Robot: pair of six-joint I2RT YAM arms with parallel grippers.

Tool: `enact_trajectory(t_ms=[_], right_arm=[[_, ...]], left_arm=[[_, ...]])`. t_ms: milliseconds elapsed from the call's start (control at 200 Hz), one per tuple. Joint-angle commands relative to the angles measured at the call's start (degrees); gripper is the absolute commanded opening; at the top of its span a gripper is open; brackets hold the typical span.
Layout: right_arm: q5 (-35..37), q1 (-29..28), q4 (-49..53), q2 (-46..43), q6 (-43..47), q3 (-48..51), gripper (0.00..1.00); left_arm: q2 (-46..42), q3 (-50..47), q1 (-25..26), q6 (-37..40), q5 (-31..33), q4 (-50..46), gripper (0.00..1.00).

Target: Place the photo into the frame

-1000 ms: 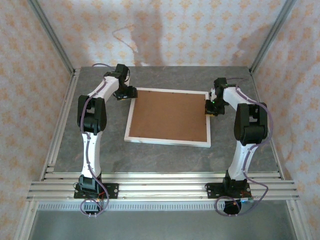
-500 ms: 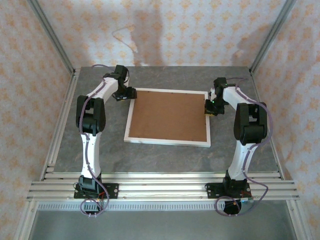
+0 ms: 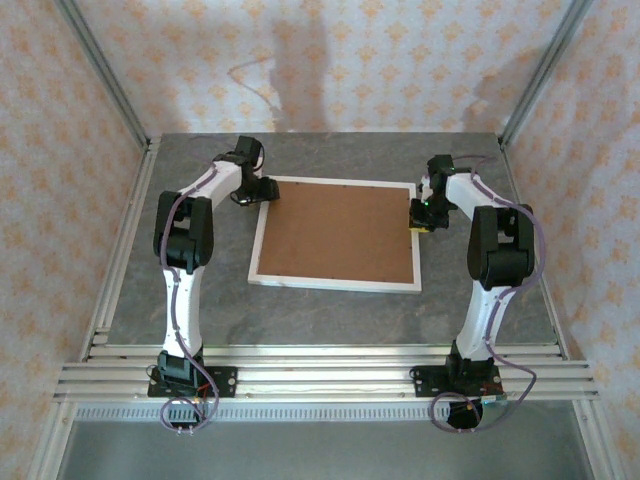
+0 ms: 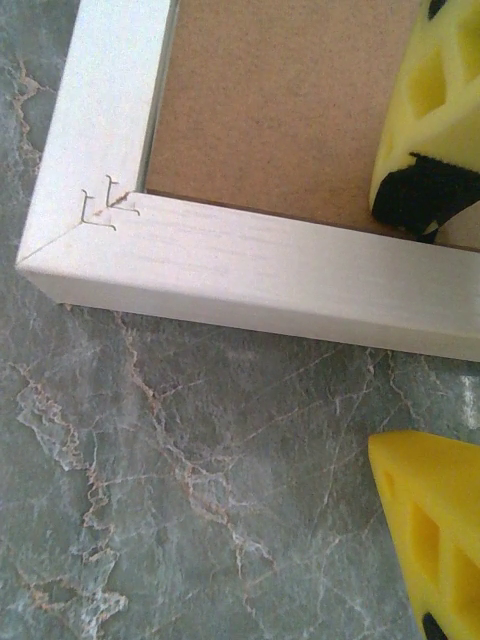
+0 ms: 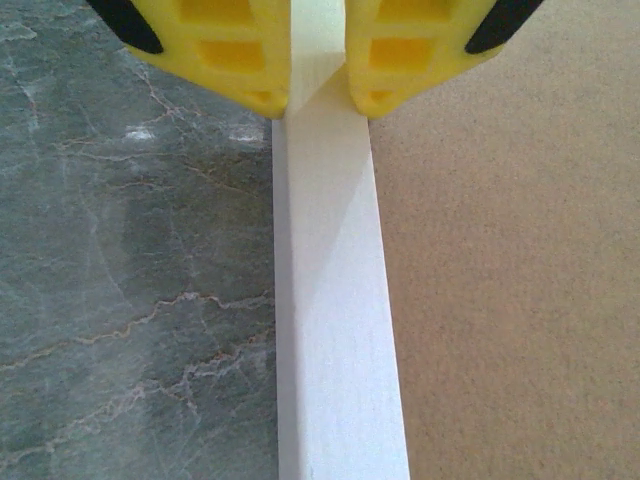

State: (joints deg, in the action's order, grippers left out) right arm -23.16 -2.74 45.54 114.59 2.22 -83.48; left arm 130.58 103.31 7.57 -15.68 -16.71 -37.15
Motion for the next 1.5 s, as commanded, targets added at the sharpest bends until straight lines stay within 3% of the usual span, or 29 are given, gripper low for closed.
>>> enact_trajectory(t_ms=[0,576,1136,1496], right_arm=[[-1.5,-1.5,-1.1,4.2,-0.7,1.1,0.13],[-0.8,-1.5,-1.0,4.1,-1.0,1.2,0.13],[-1.0,-1.5,-0.7,4.4,-0.7,0.9,0.13],[-2.2,-1.5,-0.6,4.9,-0.4,0.5,0.13]], left_arm=[[6.4,-3.0,3.9,-0.3,-2.2,-8.4,0.62],[-6.2,1.8,-1.4,0.6,5.3,-10.2,0.69],[0.2,4.5,-2.0,1.6,4.6,-11.0,0.69],[5.7,6.9,1.0,3.1,3.4,-14.8,0.69]])
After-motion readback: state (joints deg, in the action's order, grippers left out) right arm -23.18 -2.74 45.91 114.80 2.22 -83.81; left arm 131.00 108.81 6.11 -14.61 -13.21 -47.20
